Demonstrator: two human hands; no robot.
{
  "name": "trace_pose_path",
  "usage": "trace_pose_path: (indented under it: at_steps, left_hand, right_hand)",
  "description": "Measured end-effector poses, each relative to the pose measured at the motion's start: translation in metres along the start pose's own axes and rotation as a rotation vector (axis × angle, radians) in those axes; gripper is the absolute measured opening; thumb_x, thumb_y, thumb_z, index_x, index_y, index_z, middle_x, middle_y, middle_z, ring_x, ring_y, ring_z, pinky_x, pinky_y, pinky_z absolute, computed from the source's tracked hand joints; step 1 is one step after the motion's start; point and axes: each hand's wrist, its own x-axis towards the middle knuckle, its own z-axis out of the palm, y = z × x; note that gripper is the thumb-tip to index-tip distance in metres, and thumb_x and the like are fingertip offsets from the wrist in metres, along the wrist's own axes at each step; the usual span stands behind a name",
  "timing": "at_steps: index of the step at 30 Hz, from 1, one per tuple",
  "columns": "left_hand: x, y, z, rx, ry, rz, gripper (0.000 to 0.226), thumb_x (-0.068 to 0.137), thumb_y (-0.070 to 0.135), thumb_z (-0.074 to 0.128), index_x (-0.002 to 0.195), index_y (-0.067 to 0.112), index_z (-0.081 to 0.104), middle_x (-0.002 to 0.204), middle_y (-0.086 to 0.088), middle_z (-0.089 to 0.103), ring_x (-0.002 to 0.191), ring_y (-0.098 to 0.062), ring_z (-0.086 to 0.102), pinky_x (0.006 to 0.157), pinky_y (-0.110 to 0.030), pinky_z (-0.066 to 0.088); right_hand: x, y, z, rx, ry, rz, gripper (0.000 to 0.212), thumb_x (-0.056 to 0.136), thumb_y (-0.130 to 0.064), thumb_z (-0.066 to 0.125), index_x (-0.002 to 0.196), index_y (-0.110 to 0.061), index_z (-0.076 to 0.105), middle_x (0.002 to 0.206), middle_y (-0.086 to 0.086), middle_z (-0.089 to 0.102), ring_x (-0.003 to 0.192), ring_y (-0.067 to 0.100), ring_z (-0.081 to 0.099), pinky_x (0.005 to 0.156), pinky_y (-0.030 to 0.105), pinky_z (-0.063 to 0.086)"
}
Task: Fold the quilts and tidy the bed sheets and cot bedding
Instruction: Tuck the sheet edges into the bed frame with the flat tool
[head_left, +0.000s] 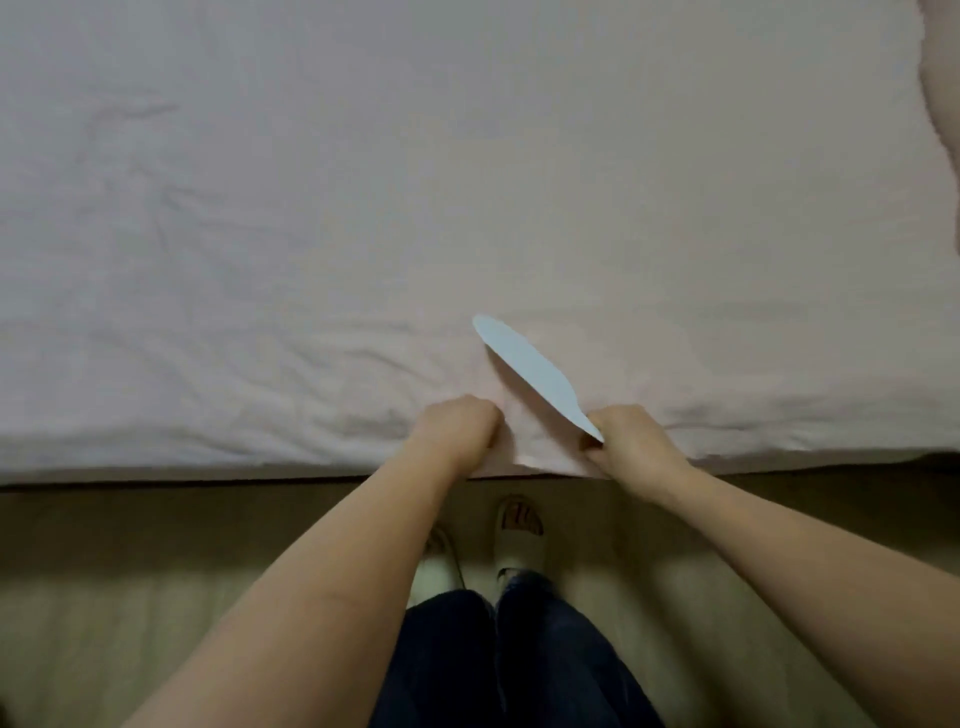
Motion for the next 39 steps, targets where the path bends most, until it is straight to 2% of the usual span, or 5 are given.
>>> trace_pose_path:
  at_steps: [6,10,31,36,39]
  left_hand:
    - [-0.068,-0.131,-0.019,-0.718,0.633,-0.889,0.028,0.093,0.031,0.055,0.092,0.005,0.063,0.101,-0.016,0.068,0.098,-0.034,0.06,0.077,-0.033,0.042]
    - [-0.09,-0.192,-0.006,-1.225,0.617,-1.279,0.054,0.087,0.037,0.065,0.118,-0.006,0.056,0.116,-0.024,0.063,0.108,-0.038,0.061,0.088,-0.037,0.051]
    - [-0.106,-0.211,0.045,-1.622,0.869,-1.081,0.025,0.08,-0.006,0.058,0.062,0.01,0.055,0.087,-0.016,0.067,0.084,-0.032,0.067,0.076,-0.035,0.058]
    - [-0.113,-0.23,0.012,-1.86,0.682,-0.978,0.024,0.09,-0.009,0.054,0.113,-0.004,0.059,0.082,-0.018,0.063,0.068,-0.028,0.064,0.043,-0.025,0.054]
    - [-0.132,-0.254,0.001,-1.756,0.765,-1.052,0.03,0.091,0.011,0.063,0.117,-0.003,0.059,0.088,-0.015,0.061,0.068,-0.025,0.061,0.065,-0.034,0.058]
  right_hand:
    - [0.026,-0.134,0.003,0.093,0.058,-0.335,0.013,0.086,-0.007,0.054,0.086,-0.004,0.066,0.087,0.017,0.061,0.083,0.033,0.058,0.064,0.032,0.031]
    - [0.052,-0.243,0.043,0.021,0.054,-0.538,0.03,0.083,-0.01,0.06,0.113,-0.008,0.058,0.104,0.011,0.049,0.099,0.027,0.049,0.071,0.029,0.036]
    - [0.047,-0.293,0.112,-0.01,-0.129,-0.35,0.022,0.081,-0.001,0.059,0.101,-0.002,0.068,0.1,0.015,0.067,0.09,0.033,0.064,0.081,0.04,0.055]
    - [0.073,-0.303,0.078,-0.067,-0.238,-0.418,0.013,0.08,-0.005,0.064,0.089,-0.003,0.074,0.09,0.013,0.071,0.084,0.025,0.067,0.079,0.037,0.055]
    - [0.063,-0.325,0.067,0.063,-0.164,-0.455,0.009,0.079,-0.003,0.064,0.076,-0.004,0.073,0.077,0.008,0.07,0.074,0.018,0.066,0.073,0.035,0.055]
